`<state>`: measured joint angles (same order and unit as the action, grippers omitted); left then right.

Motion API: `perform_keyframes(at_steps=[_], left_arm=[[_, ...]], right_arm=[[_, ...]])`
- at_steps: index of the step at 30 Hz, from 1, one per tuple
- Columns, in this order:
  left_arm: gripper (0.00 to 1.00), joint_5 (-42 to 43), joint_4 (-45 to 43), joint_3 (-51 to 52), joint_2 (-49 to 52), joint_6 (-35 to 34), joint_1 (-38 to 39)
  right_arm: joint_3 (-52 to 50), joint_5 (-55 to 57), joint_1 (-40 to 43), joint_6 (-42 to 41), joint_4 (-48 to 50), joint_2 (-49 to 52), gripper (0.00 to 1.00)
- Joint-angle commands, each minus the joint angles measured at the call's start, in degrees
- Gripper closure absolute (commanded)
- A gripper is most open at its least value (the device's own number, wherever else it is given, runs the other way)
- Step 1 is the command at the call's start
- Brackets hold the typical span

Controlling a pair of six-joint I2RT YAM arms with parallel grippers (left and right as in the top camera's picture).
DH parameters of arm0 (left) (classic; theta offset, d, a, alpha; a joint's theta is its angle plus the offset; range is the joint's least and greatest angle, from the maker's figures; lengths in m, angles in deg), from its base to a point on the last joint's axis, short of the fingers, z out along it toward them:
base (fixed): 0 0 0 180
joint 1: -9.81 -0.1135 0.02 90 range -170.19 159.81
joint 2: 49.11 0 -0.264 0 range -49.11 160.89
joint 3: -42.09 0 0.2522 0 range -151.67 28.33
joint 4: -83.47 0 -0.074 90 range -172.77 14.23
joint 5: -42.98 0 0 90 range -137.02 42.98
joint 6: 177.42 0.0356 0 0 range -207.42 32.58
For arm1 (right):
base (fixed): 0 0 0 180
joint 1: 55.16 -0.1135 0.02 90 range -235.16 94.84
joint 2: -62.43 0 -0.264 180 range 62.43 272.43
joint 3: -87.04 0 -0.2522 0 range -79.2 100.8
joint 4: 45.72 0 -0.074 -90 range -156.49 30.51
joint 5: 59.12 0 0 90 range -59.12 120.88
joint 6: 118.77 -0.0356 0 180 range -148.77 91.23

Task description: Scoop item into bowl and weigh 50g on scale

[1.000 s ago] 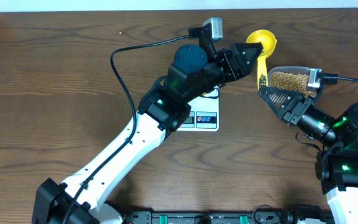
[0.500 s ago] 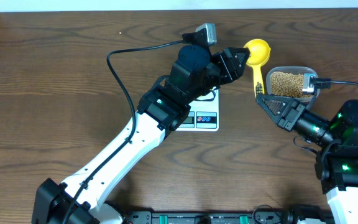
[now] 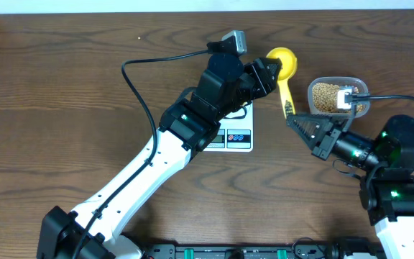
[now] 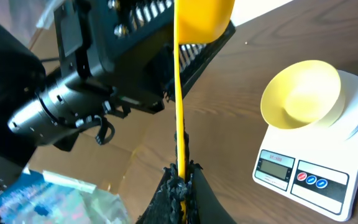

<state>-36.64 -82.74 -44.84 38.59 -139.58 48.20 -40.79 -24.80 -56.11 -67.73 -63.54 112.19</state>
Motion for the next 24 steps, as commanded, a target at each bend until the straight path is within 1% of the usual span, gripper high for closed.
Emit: perform_keyframes(at_steps=[1,3,5,11,18,24], left_arm=[[0.53,-1.0,0.2,0.1,0.1,1.1,-0.2],[0.57,-1.0,0.2,0.1,0.1,1.1,-0.2],[0.6,-1.0,0.2,0.1,0.1,1.1,-0.2],[0.6,-1.0,0.2,0.1,0.1,1.1,-0.2],[0.61,-1.0,0.2,0.1,0.1,1.1,-0.2],[0.68,-2.7,0.5,0.1,0.1,1.1,-0.2]], right_arm=[[0.9,1.6,-2.2,4.4,-0.1,-0.5,0.99],[0.9,2.1,-3.0,4.7,-0.1,-0.5,0.99],[0.9,3.1,-3.4,5.1,-0.7,-0.5,0.99],[0.9,10.3,-3.4,9.5,-5.3,-0.5,0.99],[0.9,11.2,-3.4,12.6,-5.6,-0.5,0.99],[0.9,11.2,-3.4,12.9,-5.4,-0.5,0.99]])
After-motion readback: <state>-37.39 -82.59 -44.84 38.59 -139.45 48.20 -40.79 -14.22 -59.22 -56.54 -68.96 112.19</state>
